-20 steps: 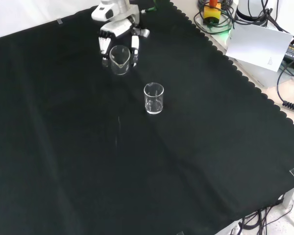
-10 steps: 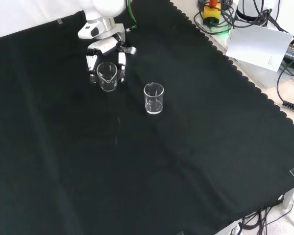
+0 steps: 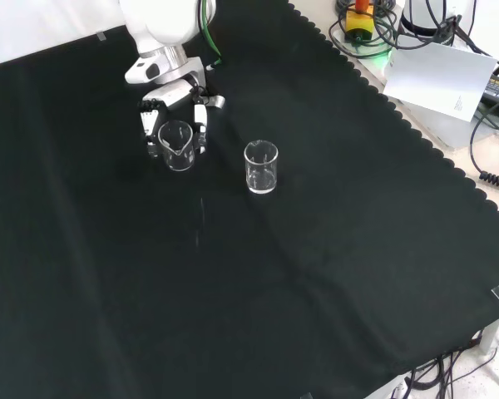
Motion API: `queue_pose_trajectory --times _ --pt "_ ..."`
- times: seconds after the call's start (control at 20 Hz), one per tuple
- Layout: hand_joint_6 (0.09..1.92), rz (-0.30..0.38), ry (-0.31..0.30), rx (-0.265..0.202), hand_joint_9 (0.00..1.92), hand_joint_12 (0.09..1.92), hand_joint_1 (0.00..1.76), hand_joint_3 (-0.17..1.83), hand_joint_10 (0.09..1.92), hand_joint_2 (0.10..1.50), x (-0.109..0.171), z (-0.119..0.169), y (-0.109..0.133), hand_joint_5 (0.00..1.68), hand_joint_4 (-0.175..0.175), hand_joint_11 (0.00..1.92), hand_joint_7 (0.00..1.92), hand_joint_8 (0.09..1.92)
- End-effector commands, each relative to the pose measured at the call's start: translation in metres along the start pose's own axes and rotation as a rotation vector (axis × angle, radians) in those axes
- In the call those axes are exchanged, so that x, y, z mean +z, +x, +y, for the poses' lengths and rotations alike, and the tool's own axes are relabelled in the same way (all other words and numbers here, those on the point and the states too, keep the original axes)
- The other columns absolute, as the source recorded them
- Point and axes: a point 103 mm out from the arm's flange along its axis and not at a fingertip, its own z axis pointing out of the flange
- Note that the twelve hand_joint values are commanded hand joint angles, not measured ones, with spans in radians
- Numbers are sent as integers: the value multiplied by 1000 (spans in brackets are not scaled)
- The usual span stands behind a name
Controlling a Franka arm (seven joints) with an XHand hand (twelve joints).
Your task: Place the beaker back on the table.
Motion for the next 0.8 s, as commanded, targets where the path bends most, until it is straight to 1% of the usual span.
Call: queue_pose_trajectory --times 0.05,0.2,0.35,0.45,0.6,0.75,0.8 --pt "844 28 -6 -5 1484 832 1279 -175 758 1094 10 3 -4 1088 -52 1308 1329 568" --pt "837 31 -9 -1 1487 826 1280 -175 745 1092 12 3 -8 1093 -51 1310 1337 550" --pt "838 24 1 -6 1484 821 1279 -175 738 1092 15 3 -10 1094 -48 1306 1339 541" --pt "843 14 10 2 1479 817 1279 -175 731 1092 16 2 -12 1093 -45 1303 1340 532" --pt "829 17 16 14 1482 801 1279 -175 700 1088 19 1 -14 1104 -37 1306 1350 505" --pt "795 27 13 16 1491 781 1280 -175 656 1081 20 0 -15 1125 -30 1311 1370 461" --pt "788 32 12 18 1486 773 1280 -175 640 1080 20 -1 -15 1132 -21 1307 1372 447"
